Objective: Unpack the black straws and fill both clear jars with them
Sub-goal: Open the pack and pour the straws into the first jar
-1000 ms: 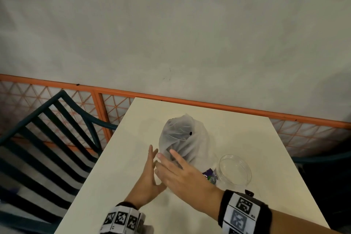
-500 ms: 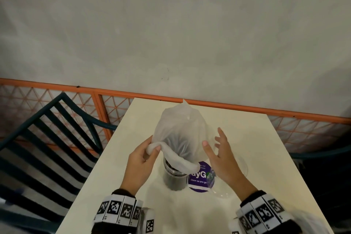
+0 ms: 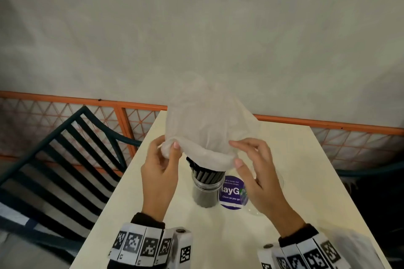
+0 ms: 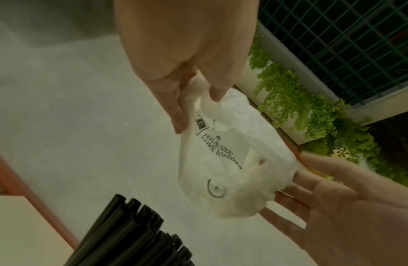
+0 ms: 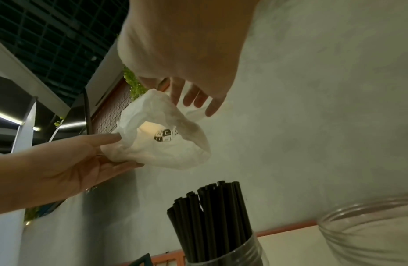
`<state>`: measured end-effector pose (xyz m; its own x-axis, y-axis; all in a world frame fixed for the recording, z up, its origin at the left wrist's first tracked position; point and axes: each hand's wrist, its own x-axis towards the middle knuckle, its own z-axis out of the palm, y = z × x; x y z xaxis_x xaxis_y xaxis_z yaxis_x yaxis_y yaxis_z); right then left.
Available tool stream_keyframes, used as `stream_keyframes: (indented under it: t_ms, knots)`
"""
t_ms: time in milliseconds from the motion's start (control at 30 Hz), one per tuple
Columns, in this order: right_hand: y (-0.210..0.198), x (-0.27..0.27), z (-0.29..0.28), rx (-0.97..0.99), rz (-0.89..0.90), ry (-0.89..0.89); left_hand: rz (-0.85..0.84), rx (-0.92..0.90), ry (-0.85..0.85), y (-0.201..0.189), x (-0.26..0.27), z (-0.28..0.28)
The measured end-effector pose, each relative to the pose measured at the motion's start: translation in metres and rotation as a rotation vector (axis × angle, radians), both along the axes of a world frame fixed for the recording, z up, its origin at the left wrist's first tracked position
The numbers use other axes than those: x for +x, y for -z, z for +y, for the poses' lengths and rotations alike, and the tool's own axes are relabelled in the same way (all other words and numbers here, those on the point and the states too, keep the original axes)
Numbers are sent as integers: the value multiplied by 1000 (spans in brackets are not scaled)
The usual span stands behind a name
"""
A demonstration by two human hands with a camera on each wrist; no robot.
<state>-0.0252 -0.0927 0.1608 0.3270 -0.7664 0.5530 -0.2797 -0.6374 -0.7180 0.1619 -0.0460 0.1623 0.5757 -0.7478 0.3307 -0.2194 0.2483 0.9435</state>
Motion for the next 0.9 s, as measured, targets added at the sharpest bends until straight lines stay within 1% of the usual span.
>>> stream_keyframes:
  t_ms: [67,133,233,267,300,367,400,433,500,567,633,667,700,733,833,867,900]
  knots:
    - [4,-1,11,39,68,-87,15,43,-1,0,2,12]
    - [12,1,18,41,119,-107,22,94,64,0,8,28]
    - [18,7,29,93,103,-111,48,206,283,-1,21,59]
    - [18,8,33,126,88,-110,6,246,345,0,26,70]
    - [17,10,36,147,71,-113,-70,277,368,0,31,81]
    - [14,14,44,142,45,-126,-275,290,308,2,40,97]
    - [10,18,49,99,40,-133,-329,275,267,0,43,104]
    - [7,22,54,61,35,-139,-345,246,243,-2,44,111]
    - [-1,29,63,33,10,-155,-327,199,215,-6,42,121]
    - [-6,31,70,68,-1,-225,-233,134,169,-7,39,128]
    - [-6,30,73,111,119,-337,-168,87,63,-1,40,132]
    - [-3,29,73,103,197,-375,-171,93,11,4,42,133]
    - [3,28,71,81,258,-375,-190,117,-28,8,45,135]
    - [8,26,70,63,282,-328,-229,150,-62,13,48,136]
    - [22,18,63,19,173,-49,-452,309,-152,31,57,142]
    - [25,17,63,1,122,34,-495,367,-148,36,58,144]
    - [28,16,63,25,66,85,-477,417,-125,40,57,145]
